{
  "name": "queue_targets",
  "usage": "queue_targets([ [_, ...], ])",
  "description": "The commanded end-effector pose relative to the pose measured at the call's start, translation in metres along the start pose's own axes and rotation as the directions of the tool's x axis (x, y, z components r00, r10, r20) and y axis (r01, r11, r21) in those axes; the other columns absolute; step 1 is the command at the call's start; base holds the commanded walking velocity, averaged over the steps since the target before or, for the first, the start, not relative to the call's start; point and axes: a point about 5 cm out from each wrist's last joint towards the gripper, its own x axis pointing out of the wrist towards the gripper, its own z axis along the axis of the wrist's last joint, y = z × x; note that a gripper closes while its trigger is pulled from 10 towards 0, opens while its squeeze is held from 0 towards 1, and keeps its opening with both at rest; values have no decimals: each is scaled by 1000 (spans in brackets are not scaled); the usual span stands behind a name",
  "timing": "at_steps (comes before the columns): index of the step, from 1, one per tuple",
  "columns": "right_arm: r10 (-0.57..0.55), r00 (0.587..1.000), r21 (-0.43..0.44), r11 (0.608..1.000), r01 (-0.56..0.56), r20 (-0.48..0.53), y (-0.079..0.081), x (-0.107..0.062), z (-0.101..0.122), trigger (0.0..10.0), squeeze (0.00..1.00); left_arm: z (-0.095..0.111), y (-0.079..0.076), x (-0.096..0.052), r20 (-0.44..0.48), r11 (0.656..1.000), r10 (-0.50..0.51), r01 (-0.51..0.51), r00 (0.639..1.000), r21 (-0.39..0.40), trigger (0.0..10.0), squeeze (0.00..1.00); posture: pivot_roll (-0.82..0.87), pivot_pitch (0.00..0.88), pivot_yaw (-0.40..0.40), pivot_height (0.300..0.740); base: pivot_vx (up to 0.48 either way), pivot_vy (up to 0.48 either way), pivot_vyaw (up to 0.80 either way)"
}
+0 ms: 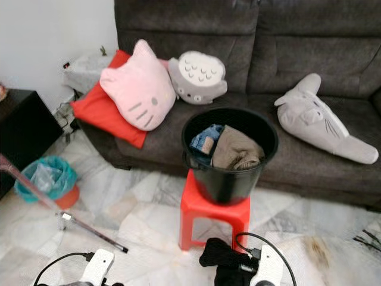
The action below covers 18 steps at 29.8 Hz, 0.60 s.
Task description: Hang hanger
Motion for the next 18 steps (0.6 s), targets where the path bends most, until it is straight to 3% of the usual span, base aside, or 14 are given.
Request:
queue_targets([
  [1,5,1000,2,1000,-5,-6,3,-2,-4,10000,0,-1,6,-1,-7,1000,14,-14,1000,-8,10000,0,-131,0,90,740,-337,0,0],
  [5,6,1000,2,1000,-6,-4,4,-1,-4,10000,0,-1,6,-1,-8,1000,13,-13,1000,-2,10000,0,-131,0,91,740,-325,0,0],
  [18,17,1000,-3,1000,-17,7,6,0,-1,10000,0,0,6,-1,-7,1000,14,-14,1000,4,10000,0,-127,0,90,740,0,0,0],
])
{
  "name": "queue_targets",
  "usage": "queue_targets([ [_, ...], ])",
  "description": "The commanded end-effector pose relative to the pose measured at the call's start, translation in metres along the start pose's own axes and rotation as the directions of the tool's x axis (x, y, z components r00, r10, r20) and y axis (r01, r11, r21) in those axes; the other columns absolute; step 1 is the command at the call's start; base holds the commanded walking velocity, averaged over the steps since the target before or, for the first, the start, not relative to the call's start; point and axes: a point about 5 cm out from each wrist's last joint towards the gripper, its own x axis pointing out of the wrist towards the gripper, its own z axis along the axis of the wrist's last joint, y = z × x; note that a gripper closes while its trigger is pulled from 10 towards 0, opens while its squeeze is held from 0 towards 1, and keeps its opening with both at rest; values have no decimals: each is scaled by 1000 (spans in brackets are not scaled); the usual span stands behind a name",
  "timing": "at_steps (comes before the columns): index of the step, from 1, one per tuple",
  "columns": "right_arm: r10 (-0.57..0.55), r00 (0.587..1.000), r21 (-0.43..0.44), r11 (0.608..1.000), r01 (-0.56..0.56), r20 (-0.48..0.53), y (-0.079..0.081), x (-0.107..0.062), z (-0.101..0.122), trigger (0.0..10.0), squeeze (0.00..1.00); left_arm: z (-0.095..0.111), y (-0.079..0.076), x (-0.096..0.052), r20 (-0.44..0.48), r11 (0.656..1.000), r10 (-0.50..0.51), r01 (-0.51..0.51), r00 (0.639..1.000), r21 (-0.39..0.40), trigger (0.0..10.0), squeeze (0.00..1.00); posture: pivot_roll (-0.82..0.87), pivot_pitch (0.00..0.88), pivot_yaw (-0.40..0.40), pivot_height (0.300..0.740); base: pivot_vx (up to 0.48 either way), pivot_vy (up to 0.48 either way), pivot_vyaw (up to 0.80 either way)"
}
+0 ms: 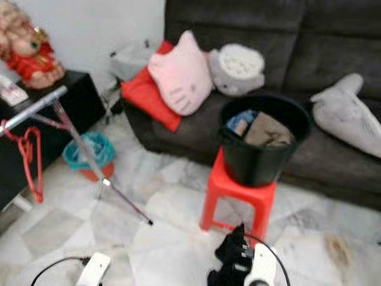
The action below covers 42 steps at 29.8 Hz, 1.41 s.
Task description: Hang hanger
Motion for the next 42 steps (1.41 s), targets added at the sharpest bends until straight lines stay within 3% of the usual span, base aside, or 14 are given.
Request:
queue_targets([
  [1,1,1000,2,1000,-1,19,0,1,4,10000,0,1,1,0,5,1000,3,-3,1000,-5,10000,0,-127,0,90,740,0,0,0],
  [27,7,999,-10,1000,-7,45,2,2,8,10000,0,2,2,0,3,1000,-10,10,1000,-14,10000,0,-117,0,95,740,0,0,738],
  [42,26,994,-36,999,-22,105,2,7,28,10000,0,1,0,0,0,1000,-19,19,1000,-19,10000,0,-115,0,86,740,0,0,800],
])
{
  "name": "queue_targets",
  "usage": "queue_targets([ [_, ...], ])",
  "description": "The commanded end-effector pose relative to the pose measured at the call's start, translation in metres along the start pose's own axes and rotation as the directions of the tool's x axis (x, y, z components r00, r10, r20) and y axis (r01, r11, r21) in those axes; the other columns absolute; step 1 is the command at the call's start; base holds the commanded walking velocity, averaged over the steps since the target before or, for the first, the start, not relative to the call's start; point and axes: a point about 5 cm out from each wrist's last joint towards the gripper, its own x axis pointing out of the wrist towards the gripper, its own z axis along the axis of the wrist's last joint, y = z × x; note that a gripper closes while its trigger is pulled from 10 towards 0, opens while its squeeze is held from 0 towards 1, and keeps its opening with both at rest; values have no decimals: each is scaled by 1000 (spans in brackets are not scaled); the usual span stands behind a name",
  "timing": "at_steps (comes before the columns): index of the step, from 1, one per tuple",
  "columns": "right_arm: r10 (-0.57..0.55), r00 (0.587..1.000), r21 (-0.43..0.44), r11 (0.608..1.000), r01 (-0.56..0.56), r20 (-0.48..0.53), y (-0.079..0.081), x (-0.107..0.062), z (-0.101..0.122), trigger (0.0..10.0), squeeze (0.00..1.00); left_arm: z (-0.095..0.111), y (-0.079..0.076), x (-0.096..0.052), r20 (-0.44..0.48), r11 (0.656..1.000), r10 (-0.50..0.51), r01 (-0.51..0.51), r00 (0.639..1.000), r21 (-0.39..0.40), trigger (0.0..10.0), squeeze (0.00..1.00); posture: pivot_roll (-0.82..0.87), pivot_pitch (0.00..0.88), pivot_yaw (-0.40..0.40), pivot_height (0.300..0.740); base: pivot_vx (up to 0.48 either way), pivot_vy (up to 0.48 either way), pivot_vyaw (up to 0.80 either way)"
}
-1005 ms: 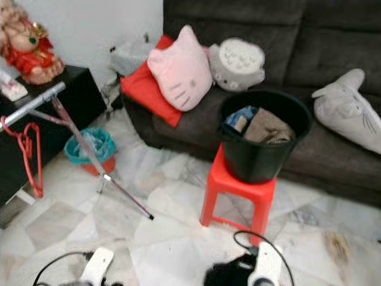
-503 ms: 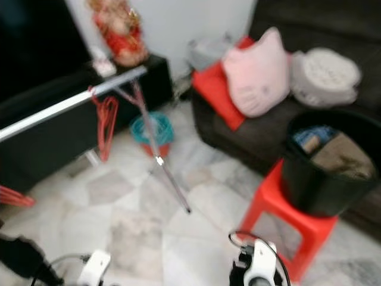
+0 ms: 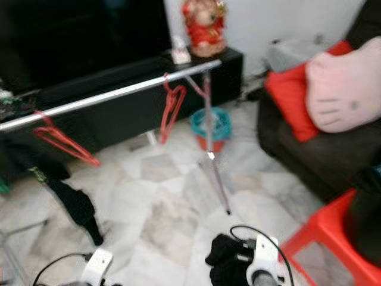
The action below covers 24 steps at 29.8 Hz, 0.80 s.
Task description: Hang hanger
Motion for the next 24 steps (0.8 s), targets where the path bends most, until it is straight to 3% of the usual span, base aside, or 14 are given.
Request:
queue_targets([
  [1,26,999,5,1000,-26,33,9,3,8,10000,0,-3,7,-2,-6,1000,16,-16,1000,-7,10000,0,-115,0,86,740,0,0,800],
  [14,43,999,-1,999,-43,13,9,2,4,10000,0,-4,5,-2,-7,1000,23,-23,1000,-9,10000,0,-120,0,55,740,0,0,800],
  [24,40,999,-32,999,-41,-8,-4,2,5,10000,0,-3,-5,1,7,999,23,-23,1000,-49,10000,0,-118,0,11,740,0,0,382],
])
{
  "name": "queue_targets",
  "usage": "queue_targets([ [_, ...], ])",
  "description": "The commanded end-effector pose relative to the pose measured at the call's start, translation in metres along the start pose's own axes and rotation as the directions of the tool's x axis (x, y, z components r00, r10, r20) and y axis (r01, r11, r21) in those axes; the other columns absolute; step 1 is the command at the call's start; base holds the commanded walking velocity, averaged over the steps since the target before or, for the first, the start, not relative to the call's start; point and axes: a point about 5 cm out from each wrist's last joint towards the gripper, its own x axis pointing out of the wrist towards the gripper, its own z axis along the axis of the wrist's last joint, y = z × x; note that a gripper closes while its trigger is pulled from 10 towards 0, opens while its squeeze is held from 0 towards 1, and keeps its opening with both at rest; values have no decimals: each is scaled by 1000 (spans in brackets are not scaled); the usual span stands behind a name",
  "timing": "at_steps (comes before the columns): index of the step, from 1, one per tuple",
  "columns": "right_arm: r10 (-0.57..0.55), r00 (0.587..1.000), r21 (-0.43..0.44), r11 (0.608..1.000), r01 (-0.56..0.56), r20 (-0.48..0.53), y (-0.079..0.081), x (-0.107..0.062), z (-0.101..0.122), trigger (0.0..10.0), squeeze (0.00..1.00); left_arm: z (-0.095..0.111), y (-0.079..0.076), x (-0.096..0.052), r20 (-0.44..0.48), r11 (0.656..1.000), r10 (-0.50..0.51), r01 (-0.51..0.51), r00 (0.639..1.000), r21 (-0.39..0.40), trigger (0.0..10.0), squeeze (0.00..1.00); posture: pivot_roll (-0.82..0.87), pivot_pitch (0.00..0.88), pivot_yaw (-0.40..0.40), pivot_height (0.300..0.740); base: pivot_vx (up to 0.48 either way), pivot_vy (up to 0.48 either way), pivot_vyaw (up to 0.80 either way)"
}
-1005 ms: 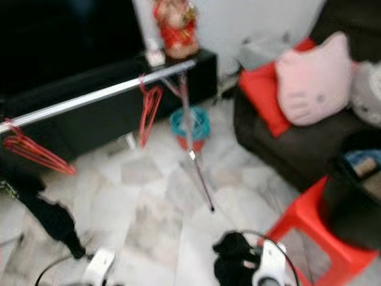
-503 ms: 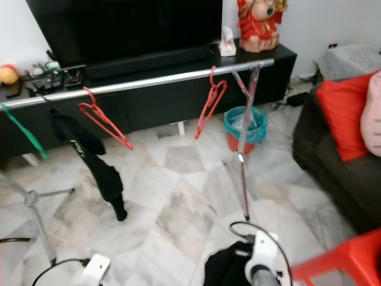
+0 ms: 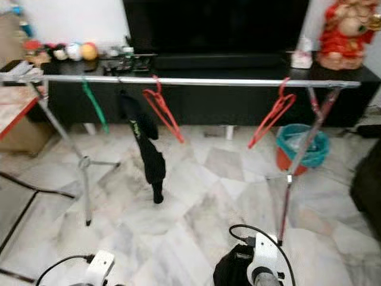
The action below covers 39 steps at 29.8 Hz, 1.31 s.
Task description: Hang hanger
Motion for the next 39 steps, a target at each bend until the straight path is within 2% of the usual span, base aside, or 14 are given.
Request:
queue_targets([
  [1,4,1000,2,1000,-4,3,0,1,2,10000,0,0,2,0,3,1000,12,-12,1000,-19,10000,0,-119,0,11,740,0,0,0],
  [14,7,999,11,1000,-7,-34,2,-1,-5,10000,0,-1,-1,0,1,1000,11,-11,1000,-19,10000,0,-120,0,12,740,0,0,0],
  [24,-51,998,57,997,52,-22,-7,1,2,10000,0,-1,1,0,5,999,14,-14,1000,-29,10000,0,-113,0,17,740,0,0,0],
  [29,-61,998,70,996,62,-16,-7,2,3,10000,0,0,2,0,6,999,17,-16,1000,-34,10000,0,-115,0,22,740,0,0,-504],
  [39,-80,997,85,993,80,0,-5,2,5,10000,0,0,4,-1,5,999,17,-17,1000,-34,10000,0,-113,0,37,740,0,0,0],
])
